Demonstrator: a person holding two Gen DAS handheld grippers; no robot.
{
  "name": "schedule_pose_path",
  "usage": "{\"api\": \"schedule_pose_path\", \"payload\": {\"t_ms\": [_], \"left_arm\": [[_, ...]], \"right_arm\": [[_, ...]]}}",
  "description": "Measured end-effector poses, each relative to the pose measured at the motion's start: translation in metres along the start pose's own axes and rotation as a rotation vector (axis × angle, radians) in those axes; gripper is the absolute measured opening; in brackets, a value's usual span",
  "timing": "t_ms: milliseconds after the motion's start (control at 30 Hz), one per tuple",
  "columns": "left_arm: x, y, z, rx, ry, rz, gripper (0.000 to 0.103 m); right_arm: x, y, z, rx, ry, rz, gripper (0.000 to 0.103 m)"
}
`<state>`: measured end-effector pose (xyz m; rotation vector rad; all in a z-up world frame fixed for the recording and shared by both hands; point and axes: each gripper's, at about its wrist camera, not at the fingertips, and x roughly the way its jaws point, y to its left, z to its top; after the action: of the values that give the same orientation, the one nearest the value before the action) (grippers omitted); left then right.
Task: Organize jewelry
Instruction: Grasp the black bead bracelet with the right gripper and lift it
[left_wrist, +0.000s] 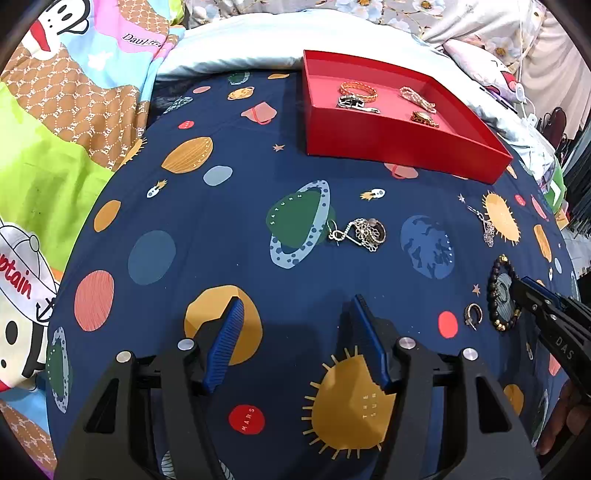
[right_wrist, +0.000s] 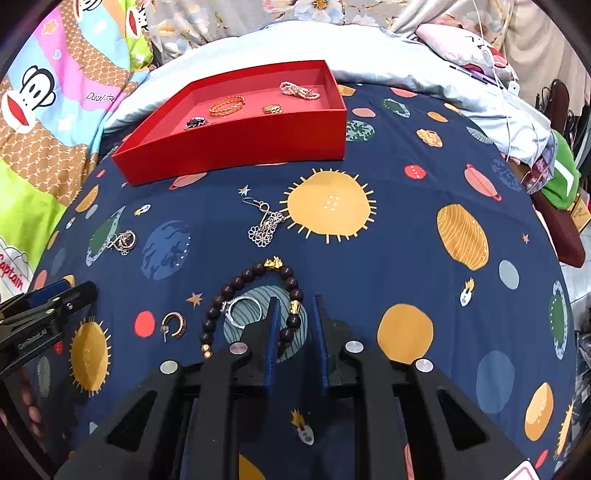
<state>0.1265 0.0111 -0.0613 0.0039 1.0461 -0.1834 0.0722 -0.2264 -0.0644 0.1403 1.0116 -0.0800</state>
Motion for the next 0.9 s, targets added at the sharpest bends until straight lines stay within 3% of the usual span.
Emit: {"api": "schedule_pose_path", "payload": {"t_ms": [133,700,900], "left_arm": [[0.001,0.001,0.002,-0.005,0.0,-0.005,0.058],[0.004,-0.002,0.023,-0.023,-0.014,-0.062,0.056],[0.005,-0.01,0.027,-0.01,-0.017,-0.074,0.054]], "right_arm": [[0.003,0.005,0.002,-0.03,-0.013,-0.018,0.007],[-0.033,-0.009,0.018,0.058,-0.08,0.112,0.007],[-0.04,-0.009,0.016,0.034,-0.078,0.095,0.007]]}}
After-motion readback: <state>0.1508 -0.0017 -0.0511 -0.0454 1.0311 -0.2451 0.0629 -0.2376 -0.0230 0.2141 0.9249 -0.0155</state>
